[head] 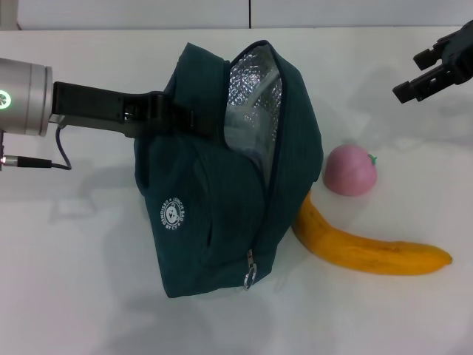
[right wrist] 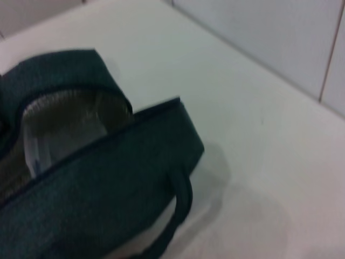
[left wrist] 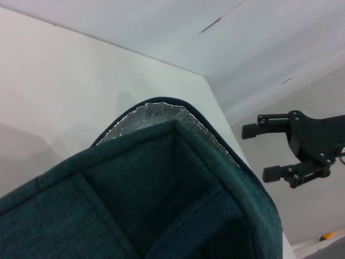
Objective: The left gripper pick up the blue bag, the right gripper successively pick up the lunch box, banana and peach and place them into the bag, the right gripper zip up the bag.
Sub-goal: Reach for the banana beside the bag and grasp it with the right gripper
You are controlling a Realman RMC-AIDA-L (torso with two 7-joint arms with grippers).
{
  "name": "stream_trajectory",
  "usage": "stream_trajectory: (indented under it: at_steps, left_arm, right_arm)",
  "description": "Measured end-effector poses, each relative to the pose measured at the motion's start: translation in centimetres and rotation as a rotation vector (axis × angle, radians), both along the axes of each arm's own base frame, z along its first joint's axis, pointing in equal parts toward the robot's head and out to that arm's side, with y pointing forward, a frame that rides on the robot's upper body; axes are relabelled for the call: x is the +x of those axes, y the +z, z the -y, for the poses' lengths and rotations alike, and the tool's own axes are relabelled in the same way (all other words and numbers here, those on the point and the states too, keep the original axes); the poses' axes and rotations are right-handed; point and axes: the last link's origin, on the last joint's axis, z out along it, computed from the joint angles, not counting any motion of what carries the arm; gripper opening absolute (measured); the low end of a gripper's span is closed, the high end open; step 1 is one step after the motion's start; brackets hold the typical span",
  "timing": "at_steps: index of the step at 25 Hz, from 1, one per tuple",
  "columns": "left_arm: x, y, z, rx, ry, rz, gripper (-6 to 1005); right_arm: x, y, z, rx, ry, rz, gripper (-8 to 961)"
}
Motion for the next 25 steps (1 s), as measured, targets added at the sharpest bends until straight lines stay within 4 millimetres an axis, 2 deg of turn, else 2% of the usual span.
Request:
stream_trajectory:
  at_steps: [6,14,25]
  left_arm:
    - [0.1,0.0,0.0,0.000,-0.003,0.000,36]
    - [0.7,0.3,-0.1,0.005,-0.017,0.032,35]
    - [0.8,0.3,-0.2,0.004,-0.017,0.036,35]
  right_arm:
    - [-2.0,0.0,0.6,-0.038,-0.020,0.161,856]
    - [-4.6,-1.7,2.3,-0.180,-0.003,0.218,809]
    - [-5.5,-7.8,4.7,-0.345,0.054,0.426,793]
